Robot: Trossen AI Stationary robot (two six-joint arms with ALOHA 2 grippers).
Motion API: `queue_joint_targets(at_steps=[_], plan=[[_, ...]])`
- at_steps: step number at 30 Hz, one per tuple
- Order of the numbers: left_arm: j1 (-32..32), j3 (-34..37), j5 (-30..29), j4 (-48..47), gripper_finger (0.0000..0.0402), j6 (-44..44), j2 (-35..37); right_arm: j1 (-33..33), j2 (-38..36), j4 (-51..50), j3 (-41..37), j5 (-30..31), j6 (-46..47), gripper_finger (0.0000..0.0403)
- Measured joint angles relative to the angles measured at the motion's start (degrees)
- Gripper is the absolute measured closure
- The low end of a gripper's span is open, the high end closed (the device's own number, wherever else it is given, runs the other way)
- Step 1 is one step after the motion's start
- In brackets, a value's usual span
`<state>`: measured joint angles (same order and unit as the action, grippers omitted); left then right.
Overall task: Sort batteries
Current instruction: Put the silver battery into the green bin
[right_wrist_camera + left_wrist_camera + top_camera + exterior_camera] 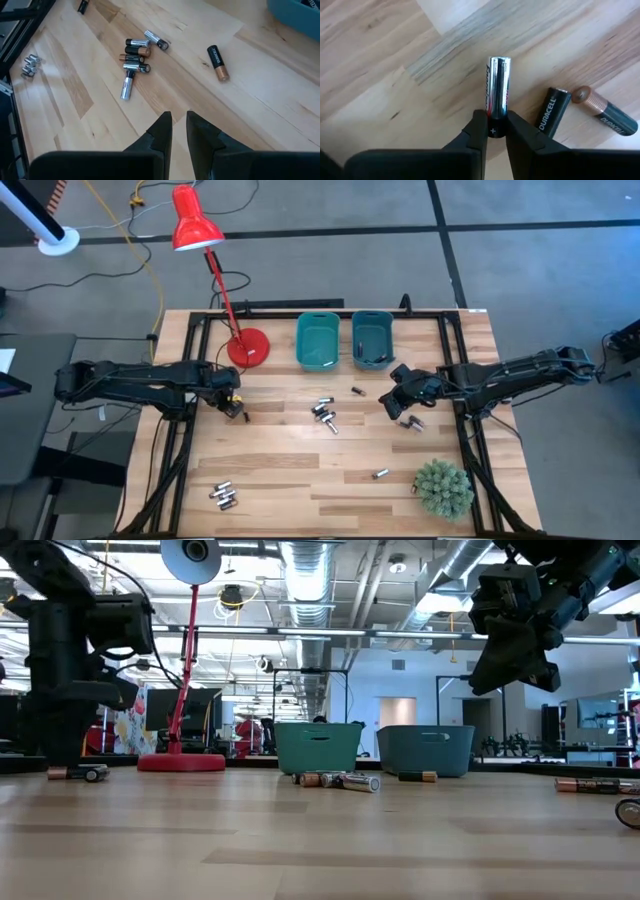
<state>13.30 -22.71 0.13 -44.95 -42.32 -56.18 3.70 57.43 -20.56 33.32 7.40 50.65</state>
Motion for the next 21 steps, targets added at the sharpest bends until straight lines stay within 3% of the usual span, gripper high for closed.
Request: queue_joint_targets(at_steps=[11, 16, 21], plan=[[1.64, -19.39, -2.80, -2.01, 0.0362, 6.86, -2.72, -0.50, 0.00, 0.05, 0.00, -0.01, -0.22, 0.0328], [6.00, -32.36, -3.23, -2.34, 0.0362, 16.93, -11.69, -1.21, 0.00, 0.09, 0.00, 0.00, -0.20, 0.0328], [9.29, -47.45, -2.96, -3.28, 0.0362, 28.83, -25.47, -1.29, 0.00, 0.11, 0.00, 0.00, -0.03, 0.0328]])
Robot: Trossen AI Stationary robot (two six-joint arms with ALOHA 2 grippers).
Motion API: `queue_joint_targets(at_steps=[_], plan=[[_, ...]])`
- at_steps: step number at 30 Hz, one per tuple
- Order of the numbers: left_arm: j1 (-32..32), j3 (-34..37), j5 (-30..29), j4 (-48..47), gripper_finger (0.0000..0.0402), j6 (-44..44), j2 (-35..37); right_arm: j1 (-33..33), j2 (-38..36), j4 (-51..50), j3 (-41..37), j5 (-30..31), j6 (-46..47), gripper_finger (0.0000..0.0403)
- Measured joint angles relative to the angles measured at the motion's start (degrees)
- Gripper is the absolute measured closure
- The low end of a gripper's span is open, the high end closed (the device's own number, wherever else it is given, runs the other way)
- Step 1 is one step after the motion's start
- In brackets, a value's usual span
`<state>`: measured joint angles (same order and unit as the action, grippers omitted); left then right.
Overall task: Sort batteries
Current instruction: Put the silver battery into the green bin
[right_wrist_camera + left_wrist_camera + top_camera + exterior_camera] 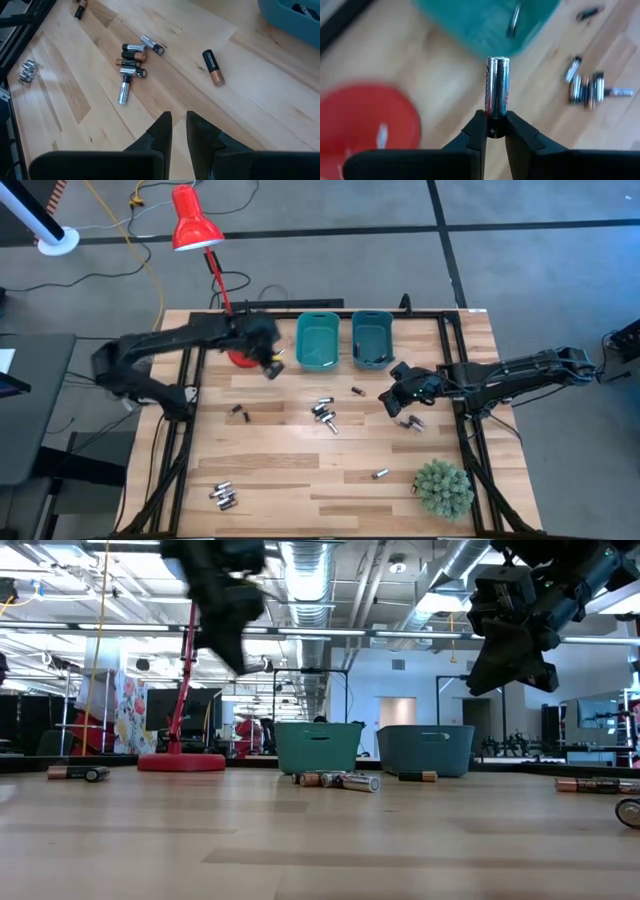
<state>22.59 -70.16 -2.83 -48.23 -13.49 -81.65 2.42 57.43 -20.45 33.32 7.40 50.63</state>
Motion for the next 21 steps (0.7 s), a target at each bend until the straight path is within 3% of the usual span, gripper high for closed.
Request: queue_joint_targets(at_steps=[7, 11, 15, 21], plan=[[5.02, -22.40, 0.44, -2.56, 0.0362, 13.39, -21.23, 0.00, 0.00, 0.02, 0.00, 0.00, 1.69, 0.0328], [6.91, -32.58, 4.15, -5.57, 0.0362, 16.77, -32.31, 0.00, 0.00, 0.00, 0.00, 0.00, 2.91, 0.0328], [7.27, -38.58, 5.66, -8.90, 0.0362, 17.85, -40.76, 0.00, 0.00, 0.00, 0.00, 0.00, 3.54, 0.0328], [7.10, -42.69, 7.22, -11.32, 0.0362, 18.87, -48.07, 0.17, 0.00, 0.00, 0.00, 0.00, 4.00, 0.0328]])
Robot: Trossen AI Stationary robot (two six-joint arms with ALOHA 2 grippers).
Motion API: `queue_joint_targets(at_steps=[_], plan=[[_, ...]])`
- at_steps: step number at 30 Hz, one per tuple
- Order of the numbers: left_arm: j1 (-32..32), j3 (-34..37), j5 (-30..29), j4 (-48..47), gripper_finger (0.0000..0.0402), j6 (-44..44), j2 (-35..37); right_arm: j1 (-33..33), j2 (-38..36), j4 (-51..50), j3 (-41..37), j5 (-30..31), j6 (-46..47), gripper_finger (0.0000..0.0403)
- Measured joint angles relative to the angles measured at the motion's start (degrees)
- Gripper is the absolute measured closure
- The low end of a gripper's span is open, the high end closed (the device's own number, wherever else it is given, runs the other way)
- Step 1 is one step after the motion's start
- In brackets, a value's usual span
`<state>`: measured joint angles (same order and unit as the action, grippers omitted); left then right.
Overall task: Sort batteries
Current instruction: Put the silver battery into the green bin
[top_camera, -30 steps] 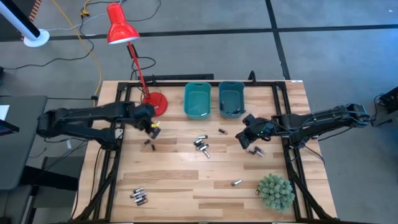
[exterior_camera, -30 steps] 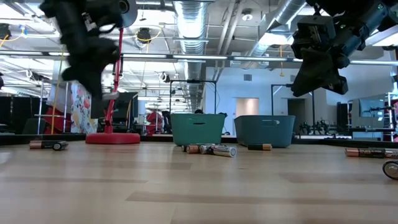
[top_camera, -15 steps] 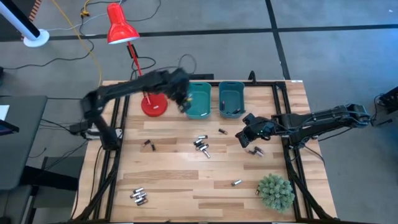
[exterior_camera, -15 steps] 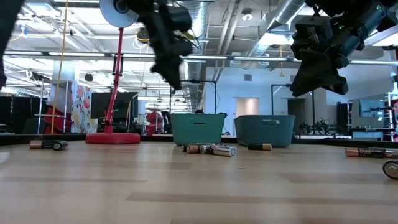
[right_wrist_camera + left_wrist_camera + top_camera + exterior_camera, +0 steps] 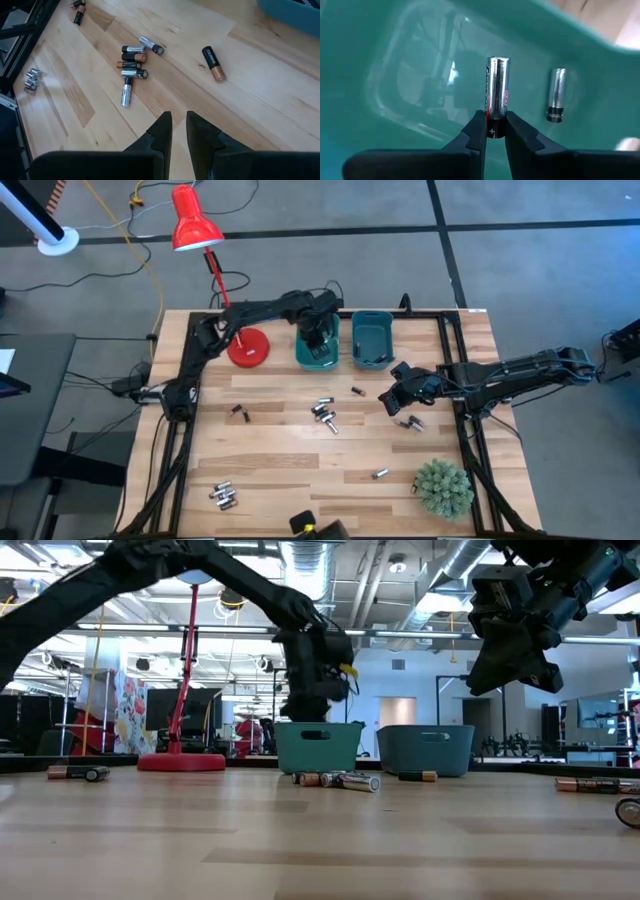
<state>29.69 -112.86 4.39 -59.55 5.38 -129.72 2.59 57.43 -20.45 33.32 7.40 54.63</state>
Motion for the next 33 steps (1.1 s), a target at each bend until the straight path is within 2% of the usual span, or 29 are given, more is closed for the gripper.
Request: queue_joint_targets(at_steps=[10, 13, 17, 26, 33], plan=[[-0.86, -0.46, -0.49, -0.77, 0.0362, 3.12, -4.40, 0.00, 0.00, -0.09, 0.00, 0.00, 0.90, 0.0328], [-1.57, -0.46, -3.09, -0.75, 0.0362, 4.65, -4.47, 0.00, 0.00, -0.08, 0.00, 0.00, 1.01, 0.0328], [-1.82, -0.44, -3.56, -0.56, 0.0362, 5.71, -4.47, 0.00, 0.00, -0.09, 0.00, 0.00, 1.01, 0.0328], [-1.88, -0.44, -3.79, -0.07, 0.0313, 5.30, -4.47, 0.00, 0.00, -0.09, 0.00, 0.00, 0.96, 0.0328], [-1.88, -0.44, -3.71, -0.16, 0.0294, 5.67, -4.47, 0.00, 0.00, -0.09, 0.00, 0.00, 0.94, 0.0328]])
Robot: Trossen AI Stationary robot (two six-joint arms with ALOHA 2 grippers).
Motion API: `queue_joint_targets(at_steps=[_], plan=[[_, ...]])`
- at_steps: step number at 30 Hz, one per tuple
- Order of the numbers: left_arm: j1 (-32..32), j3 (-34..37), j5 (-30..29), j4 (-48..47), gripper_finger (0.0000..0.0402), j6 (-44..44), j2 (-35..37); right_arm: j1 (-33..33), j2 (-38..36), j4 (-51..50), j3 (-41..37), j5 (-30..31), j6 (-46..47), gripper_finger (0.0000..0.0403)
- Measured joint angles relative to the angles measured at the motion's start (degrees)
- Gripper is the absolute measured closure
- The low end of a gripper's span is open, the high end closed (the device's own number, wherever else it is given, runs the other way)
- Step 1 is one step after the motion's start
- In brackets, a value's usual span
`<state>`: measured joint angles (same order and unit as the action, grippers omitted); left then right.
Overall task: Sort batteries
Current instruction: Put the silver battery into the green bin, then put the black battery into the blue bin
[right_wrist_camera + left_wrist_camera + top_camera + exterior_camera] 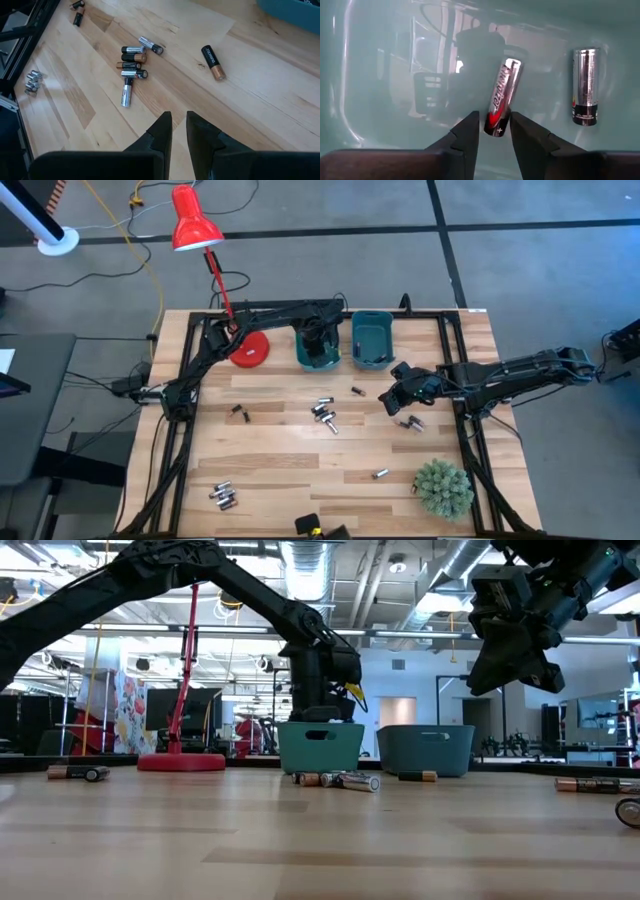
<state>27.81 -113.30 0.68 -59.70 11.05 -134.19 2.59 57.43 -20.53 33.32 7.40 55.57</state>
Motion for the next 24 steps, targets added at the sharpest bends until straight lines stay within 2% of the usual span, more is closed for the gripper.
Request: queue_joint_targets(at_steps=[9, 18, 24], plan=[[0.00, -2.53, 1.03, -4.18, 0.0271, 0.24, 0.00, 0.00, 0.00, 0.01, 0.00, 0.00, -0.09, 0.0328], [0.01, -13.85, 1.01, -10.79, 0.0270, -2.15, 0.11, 0.00, 0.00, 0.01, 0.00, 0.00, -0.09, 0.0328], [-0.50, -21.84, 0.94, -20.47, 0.0270, -6.85, 0.38, 0.00, 0.00, 0.04, 0.00, 0.00, -0.07, 0.0328]])
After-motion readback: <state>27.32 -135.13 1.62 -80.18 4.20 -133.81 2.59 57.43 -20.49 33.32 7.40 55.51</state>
